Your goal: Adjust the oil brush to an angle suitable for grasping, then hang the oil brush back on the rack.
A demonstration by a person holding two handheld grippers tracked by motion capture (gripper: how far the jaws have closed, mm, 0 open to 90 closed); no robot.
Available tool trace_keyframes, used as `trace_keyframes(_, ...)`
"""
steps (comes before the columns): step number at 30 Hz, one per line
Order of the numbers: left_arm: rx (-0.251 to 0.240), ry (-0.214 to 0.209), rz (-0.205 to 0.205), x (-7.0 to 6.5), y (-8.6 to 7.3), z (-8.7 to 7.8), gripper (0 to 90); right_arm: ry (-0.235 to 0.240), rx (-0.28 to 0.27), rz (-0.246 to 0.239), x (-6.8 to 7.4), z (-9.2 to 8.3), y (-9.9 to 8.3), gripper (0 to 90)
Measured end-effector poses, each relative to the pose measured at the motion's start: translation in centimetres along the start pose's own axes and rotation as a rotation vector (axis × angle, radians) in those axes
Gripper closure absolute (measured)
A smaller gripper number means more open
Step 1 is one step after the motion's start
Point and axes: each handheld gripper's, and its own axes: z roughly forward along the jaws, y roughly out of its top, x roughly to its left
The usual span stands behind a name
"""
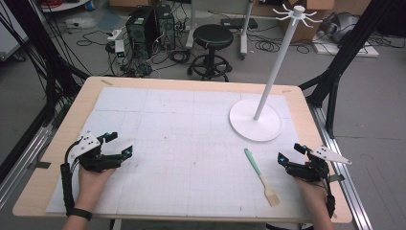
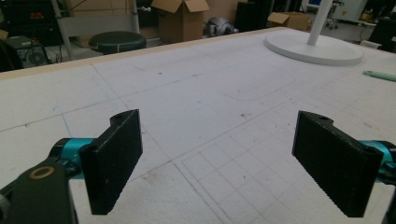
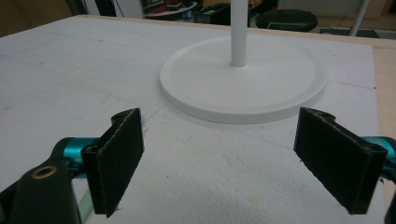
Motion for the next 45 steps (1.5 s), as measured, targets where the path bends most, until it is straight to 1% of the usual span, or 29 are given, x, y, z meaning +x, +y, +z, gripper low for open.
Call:
trace_keyframes(5, 0.017, 0.016, 0.023, -0.1, -0.1, 0.1, 16.7, 0.0, -0.001, 0.001, 0.0, -0.1, 0.0, 15.3)
trace_keyframes(7, 0.014, 0.014, 0.023, -0.1, 0.0, 0.0, 16.7, -0.001, -0.002, 0.0, 0.0, -0.1, 0.0, 15.3)
trace_keyframes(8, 0.004, 0.015, 0.021, -0.1, 0.0, 0.0, 16.7, -0.001, 0.0, -0.001, 0.0, 0.0, 0.0, 15.2)
trace_keyframes(11, 0.004, 0.014, 0.026, -0.1, 0.1, -0.1, 16.7, 0.0, 0.001, 0.003, 0.1, 0.0, 0.0, 15.3)
trace_keyframes(16, -0.009, 0.018, 0.024, -0.2, 0.1, -0.1, 16.7, 0.0, -0.001, 0.005, 0.1, -0.1, 0.0, 15.3)
trace_keyframes(25, -0.014, 0.022, 0.027, -0.2, 0.1, -0.1, 16.8, -0.002, -0.005, 0.0, 0.0, -0.2, 0.0, 15.3)
trace_keyframes(27, -0.012, 0.026, 0.03, -0.2, 0.1, -0.1, 16.8, -0.002, -0.003, 0.003, 0.0, -0.2, 0.0, 15.3)
trace_keyframes(29, -0.007, 0.033, 0.046, -0.3, 0.2, -0.1, 16.8, 0.0, -0.005, 0.007, 0.0, -0.2, 0.0, 15.3)
trace_keyframes(31, -0.01, 0.035, 0.04, -0.4, 0.2, -0.2, 16.8, 0.01, -0.015, 0.02, 0.0, -0.2, 0.0, 15.3)
trace_keyframes(35, -0.02, 0.031, 0.037, -0.5, 0.3, -0.2, 16.8, 0.008, -0.026, 0.021, 0.0, -0.4, 0.3, 15.3)
trace_keyframes(38, -0.023, 0.026, 0.041, -0.5, 0.3, -0.2, 16.8, 0.002, -0.043, 0.035, -0.1, -0.7, 0.6, 15.3)
trace_keyframes(41, -0.019, 0.027, 0.034, -0.4, 0.2, -0.2, 16.8, 0.005, -0.04, 0.058, -0.2, -0.9, 0.8, 15.3)
trace_keyframes(45, -0.016, 0.033, 0.035, -0.4, 0.2, -0.2, 16.8, 0.009, -0.041, 0.053, -0.1, -1.2, 1.0, 15.3)
